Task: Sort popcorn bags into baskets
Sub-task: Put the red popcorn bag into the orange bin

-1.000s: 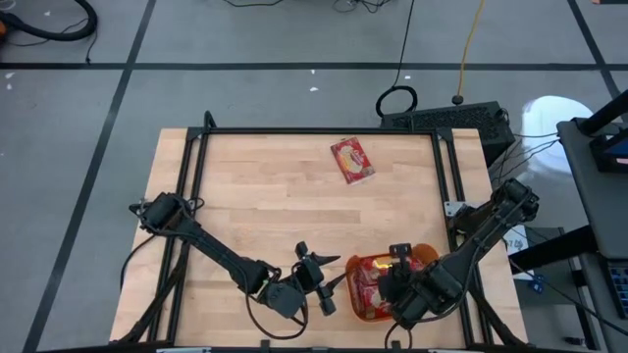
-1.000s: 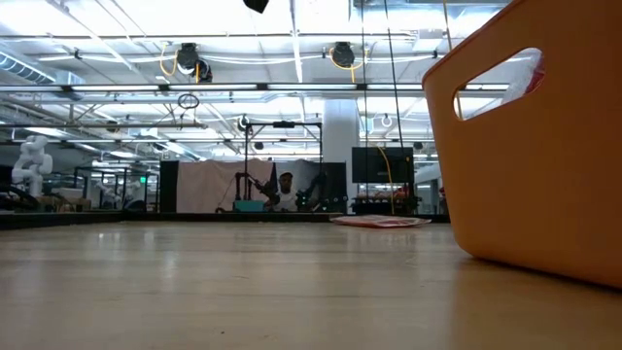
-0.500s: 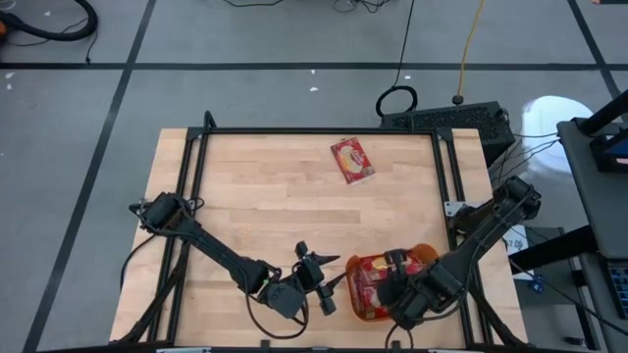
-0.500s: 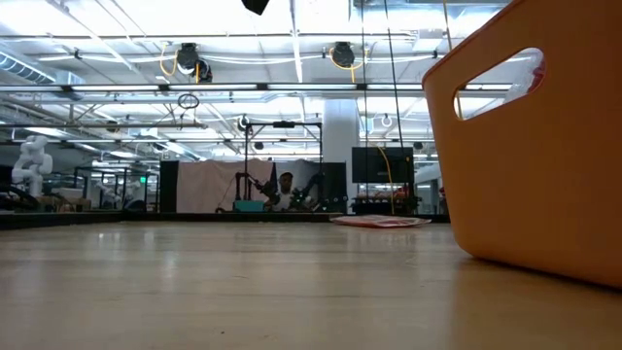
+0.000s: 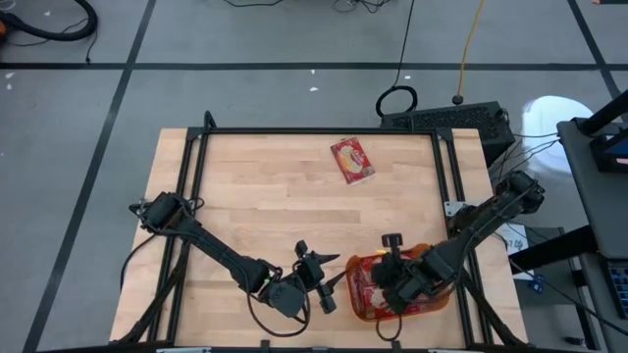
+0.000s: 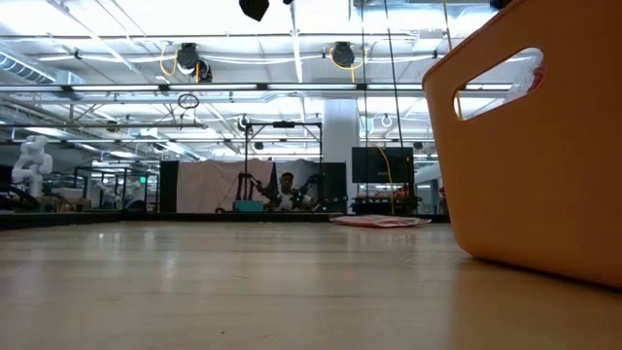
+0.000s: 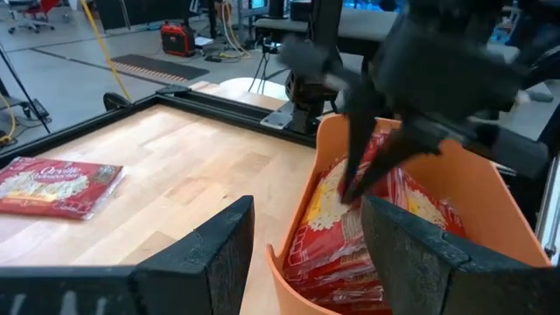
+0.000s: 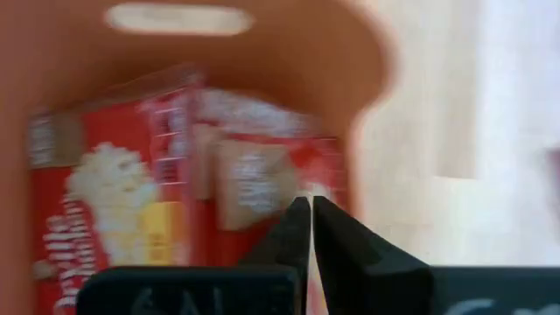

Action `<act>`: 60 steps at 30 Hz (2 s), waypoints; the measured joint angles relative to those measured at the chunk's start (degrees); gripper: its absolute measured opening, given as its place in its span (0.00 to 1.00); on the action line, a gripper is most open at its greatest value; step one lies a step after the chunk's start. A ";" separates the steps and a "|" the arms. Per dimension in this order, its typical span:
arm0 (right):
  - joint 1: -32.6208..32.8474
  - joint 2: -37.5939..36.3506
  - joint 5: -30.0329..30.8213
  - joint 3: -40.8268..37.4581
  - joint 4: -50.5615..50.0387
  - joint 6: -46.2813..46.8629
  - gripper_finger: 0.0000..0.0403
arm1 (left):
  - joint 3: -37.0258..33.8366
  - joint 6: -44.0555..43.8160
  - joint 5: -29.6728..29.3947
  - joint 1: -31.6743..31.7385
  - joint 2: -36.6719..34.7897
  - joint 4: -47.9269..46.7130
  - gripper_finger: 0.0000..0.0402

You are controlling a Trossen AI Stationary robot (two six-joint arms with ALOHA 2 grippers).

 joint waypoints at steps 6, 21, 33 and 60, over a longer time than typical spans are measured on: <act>-0.56 -0.04 -6.53 -4.60 10.43 -4.17 0.00 | 0.00 0.52 -0.02 0.22 0.00 -0.21 0.53; -6.63 -14.15 -3.06 -4.76 10.61 -13.20 0.00 | 0.00 0.57 -0.95 1.49 0.00 -7.39 0.53; -29.10 -23.16 8.07 -13.05 12.25 -23.40 0.00 | 0.00 -10.86 -1.52 6.90 0.02 -18.88 0.53; -61.22 -19.88 -15.49 -30.54 38.16 -23.83 0.39 | -0.04 -4.97 5.97 13.80 0.02 -19.08 0.53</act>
